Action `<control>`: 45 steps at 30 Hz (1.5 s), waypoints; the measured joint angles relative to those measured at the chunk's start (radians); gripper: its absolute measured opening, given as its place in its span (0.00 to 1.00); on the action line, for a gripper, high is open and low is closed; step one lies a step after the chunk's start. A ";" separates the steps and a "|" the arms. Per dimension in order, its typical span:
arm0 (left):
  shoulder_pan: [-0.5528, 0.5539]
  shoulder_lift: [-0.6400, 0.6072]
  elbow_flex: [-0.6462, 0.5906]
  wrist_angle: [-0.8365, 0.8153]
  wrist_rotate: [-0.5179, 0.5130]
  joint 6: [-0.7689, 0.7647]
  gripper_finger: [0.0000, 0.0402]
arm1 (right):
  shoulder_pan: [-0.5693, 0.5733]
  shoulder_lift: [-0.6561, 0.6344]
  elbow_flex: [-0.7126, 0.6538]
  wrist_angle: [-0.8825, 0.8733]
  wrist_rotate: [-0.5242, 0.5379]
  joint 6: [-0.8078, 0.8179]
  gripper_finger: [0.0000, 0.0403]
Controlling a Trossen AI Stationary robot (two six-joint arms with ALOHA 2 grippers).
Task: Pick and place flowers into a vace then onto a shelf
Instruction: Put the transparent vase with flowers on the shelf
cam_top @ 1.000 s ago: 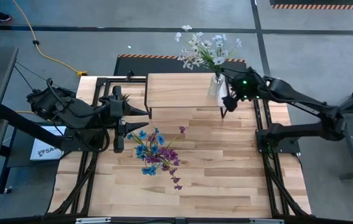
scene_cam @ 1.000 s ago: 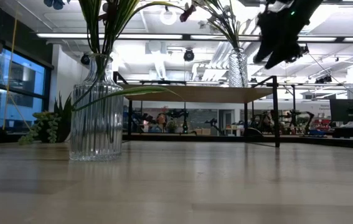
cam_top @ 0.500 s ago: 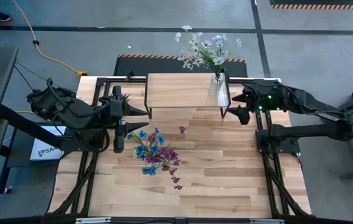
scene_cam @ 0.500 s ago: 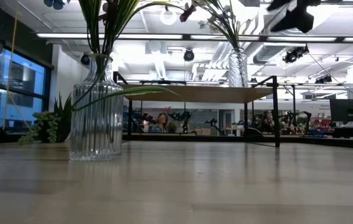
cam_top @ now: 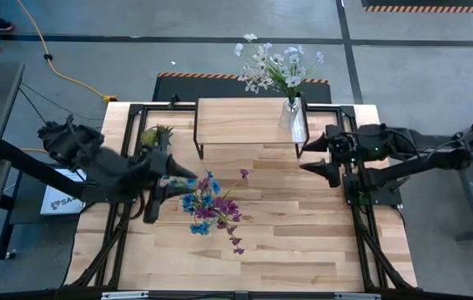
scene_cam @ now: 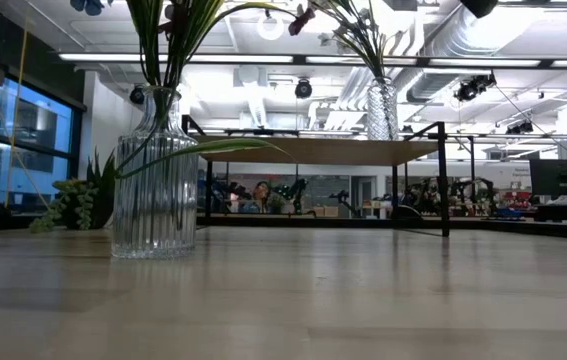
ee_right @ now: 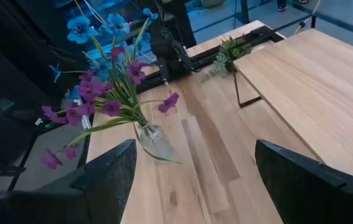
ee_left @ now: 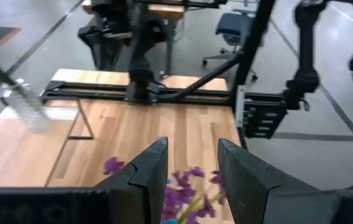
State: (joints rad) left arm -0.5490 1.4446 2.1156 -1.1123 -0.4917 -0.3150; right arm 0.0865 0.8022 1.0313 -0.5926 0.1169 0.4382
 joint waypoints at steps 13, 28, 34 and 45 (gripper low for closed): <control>-0.431 0.008 0.020 -0.040 -0.114 -0.358 0.43 | 0.159 0.001 0.000 0.001 0.113 0.063 0.79; -0.700 0.252 0.017 -0.466 -0.127 -1.143 0.43 | 0.251 0.001 0.000 0.080 0.235 0.081 0.79; -0.709 0.305 -0.071 -0.458 -0.183 -1.164 0.43 | 0.252 0.001 0.000 0.101 0.236 0.082 0.79; -0.684 0.316 -0.395 -0.375 -0.203 -1.391 0.43 | 0.251 0.001 0.000 0.105 0.202 0.089 0.79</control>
State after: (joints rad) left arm -1.2330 1.7603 1.7205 -1.4877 -0.6945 -1.7059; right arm 0.3378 0.8036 1.0313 -0.4880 0.3194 0.5274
